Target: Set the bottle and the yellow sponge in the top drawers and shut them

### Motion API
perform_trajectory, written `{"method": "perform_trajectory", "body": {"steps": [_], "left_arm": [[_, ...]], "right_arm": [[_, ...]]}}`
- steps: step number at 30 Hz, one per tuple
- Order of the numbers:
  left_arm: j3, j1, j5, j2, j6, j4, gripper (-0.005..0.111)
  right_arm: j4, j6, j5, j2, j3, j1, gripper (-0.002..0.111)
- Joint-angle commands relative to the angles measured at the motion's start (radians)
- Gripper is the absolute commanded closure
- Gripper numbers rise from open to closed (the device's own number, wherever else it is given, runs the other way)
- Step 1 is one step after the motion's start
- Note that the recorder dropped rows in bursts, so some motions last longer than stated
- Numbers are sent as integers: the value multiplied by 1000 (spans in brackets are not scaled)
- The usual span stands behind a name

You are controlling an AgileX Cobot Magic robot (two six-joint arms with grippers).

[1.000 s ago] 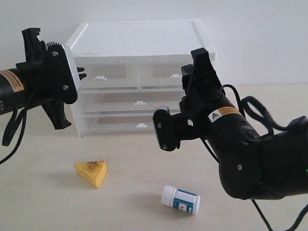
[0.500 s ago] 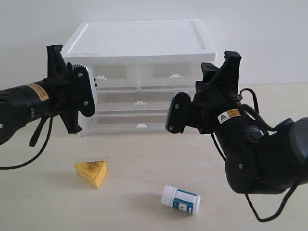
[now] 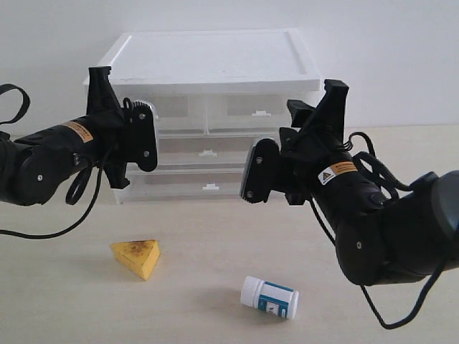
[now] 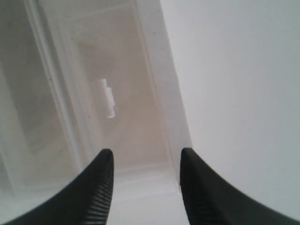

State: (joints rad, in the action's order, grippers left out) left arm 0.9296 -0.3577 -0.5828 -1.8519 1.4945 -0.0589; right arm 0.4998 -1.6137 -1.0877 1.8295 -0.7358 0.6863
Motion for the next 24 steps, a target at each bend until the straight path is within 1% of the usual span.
{"method": "perform_trajectory", "body": {"steps": [1,6,8,12,14,16,17,24], "left_arm": [[31,8,-56,-22,39,-117,103],[31,8,-75,-22,28,-117,103],[31,8,-75,-22,28,-117,103],[31,8,-75,-22,11,-117,103],[31,8,-75,-22,11,-117,103],[31,8,-75,-22,11,-117,103],[31,8,-75,-22,11,-117,103],[31,8,-98,-22,11,-117,103]], "right_arm": [[-22,26,22,-2,-11,-9,68],[-27,35,104,6,-63,-9,68],[-27,19,75,24,-78,-9,68],[-41,-107,21,88,-94,-9,68],[-57,-132,-22,127,-94,-9,68],[-57,-117,-118,161,-94,-9,68],[-57,-100,-133,175,-94,-9,68],[-65,-12,-133,192,-102,-19,68]]}}
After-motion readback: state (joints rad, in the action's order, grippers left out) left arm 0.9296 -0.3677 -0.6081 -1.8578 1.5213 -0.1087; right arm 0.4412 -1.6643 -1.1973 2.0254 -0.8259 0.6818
